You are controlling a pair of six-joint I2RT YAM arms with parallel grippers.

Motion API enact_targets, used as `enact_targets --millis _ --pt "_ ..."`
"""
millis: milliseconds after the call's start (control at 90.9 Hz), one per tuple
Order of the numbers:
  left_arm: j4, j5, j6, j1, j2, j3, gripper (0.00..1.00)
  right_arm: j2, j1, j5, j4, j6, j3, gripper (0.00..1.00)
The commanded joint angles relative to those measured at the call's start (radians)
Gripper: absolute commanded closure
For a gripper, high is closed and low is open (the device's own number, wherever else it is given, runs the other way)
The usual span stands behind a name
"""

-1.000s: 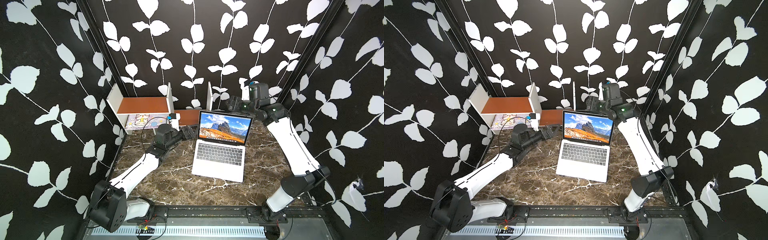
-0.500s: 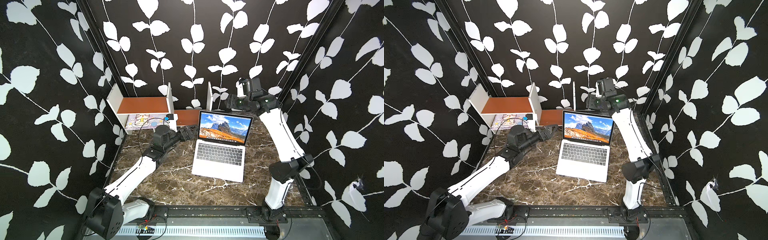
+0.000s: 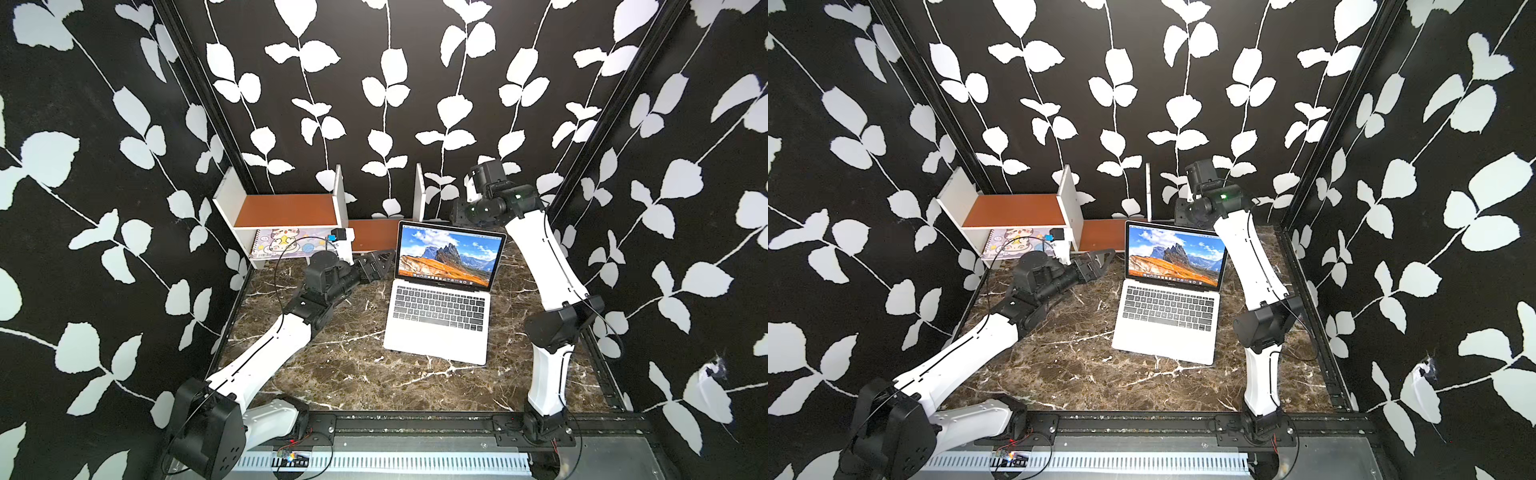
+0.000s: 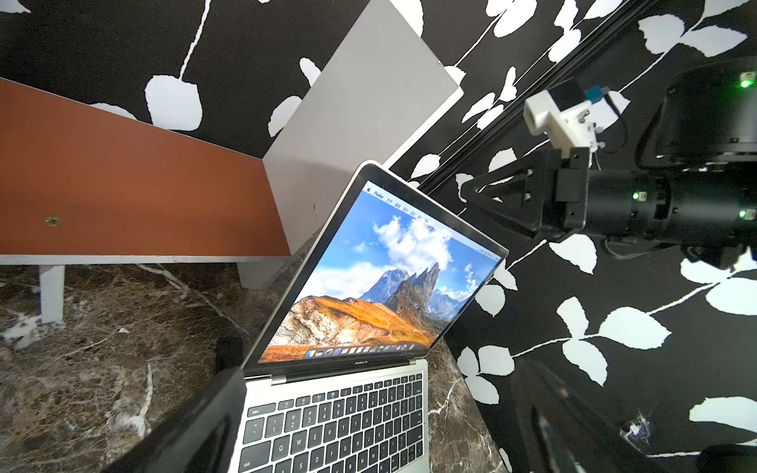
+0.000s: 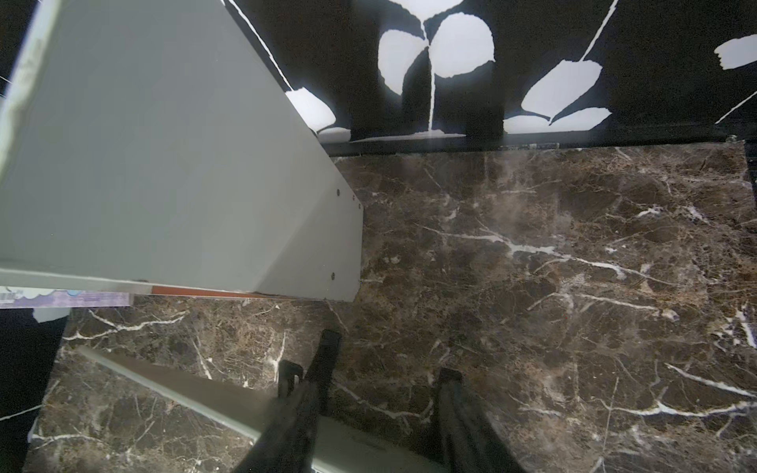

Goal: Close the laptop lid and set it aside
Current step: Close the lid of the laptop.

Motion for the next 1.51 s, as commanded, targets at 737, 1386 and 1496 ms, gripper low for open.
enact_targets --millis 737,1386,1496 --pt "-0.068 0.018 0.045 0.006 -0.055 0.103 0.01 -0.231 0.095 -0.030 0.095 0.002 -0.365 0.67" --pt "-0.138 0.085 0.000 -0.007 -0.021 0.289 0.01 -0.664 0.246 -0.076 0.395 0.255 -1.039 0.69" --pt "-0.136 0.085 -0.001 -0.012 -0.014 0.297 0.01 -0.719 0.276 -0.081 0.452 0.299 -1.149 0.69"
